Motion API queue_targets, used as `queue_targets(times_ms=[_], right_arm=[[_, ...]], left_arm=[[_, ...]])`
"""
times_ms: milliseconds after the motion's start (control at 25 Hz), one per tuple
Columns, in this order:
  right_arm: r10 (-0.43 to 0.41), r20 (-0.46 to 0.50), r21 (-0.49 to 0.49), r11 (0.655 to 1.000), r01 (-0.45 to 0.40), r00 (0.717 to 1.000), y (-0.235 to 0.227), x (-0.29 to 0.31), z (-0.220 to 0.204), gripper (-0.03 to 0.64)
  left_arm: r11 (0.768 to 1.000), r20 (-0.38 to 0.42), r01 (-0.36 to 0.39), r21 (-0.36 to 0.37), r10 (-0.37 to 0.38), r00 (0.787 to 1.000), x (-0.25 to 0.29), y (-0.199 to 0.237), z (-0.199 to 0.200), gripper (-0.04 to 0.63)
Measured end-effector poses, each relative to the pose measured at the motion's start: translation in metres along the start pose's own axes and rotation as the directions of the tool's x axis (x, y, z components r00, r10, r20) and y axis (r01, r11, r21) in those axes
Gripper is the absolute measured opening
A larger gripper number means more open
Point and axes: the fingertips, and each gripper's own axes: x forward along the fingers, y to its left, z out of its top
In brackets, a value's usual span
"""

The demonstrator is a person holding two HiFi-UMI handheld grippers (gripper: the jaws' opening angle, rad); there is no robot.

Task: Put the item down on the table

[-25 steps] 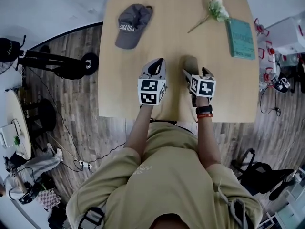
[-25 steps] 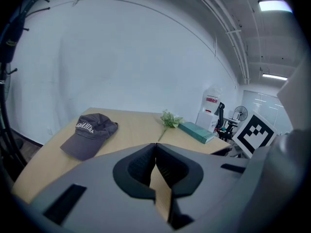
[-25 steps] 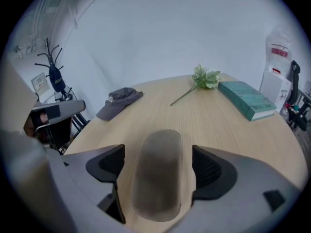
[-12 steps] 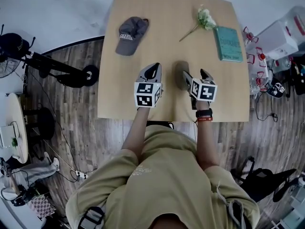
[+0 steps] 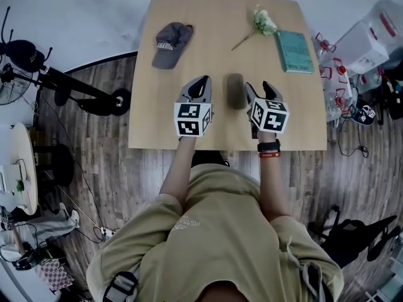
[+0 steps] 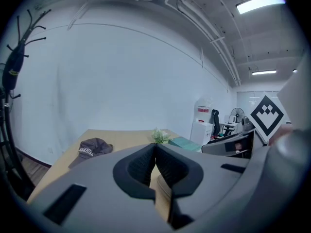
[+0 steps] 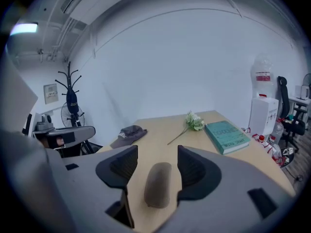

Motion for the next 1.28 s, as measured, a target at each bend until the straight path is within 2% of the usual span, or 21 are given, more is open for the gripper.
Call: queue_targets(times_ms=[440,760,1080,1280], right_arm=[[-0.017,0.134,-0.059,0.998,0.025,0.991,0.002,-0.068,0.035,0.187],[-0.011,0.212,-0.049,0.999,0.022,0.977,-0.001,-0.106,0.051,0.104],[-0.011,0.296,-0.055,0.998,0.029,0.955,0.003,-0.137,0.074,0.021],[-0.002,0.325,-0.069,0.997,0.026,0.946,0.006,-0.144,0.08,0.015]], left_arm=[[0.999,0.078,0.007,0.048,-0.011,0.997,-0.036,-0.043,0.033,0.023],[0.997,0.123,0.004,0.073,-0.013,0.992,-0.052,-0.062,0.052,0.023],[0.994,0.162,0.032,0.103,-0.049,0.986,-0.063,-0.081,0.077,0.023],[0.992,0.169,0.042,0.116,-0.061,0.984,-0.068,-0.087,0.079,0.023]])
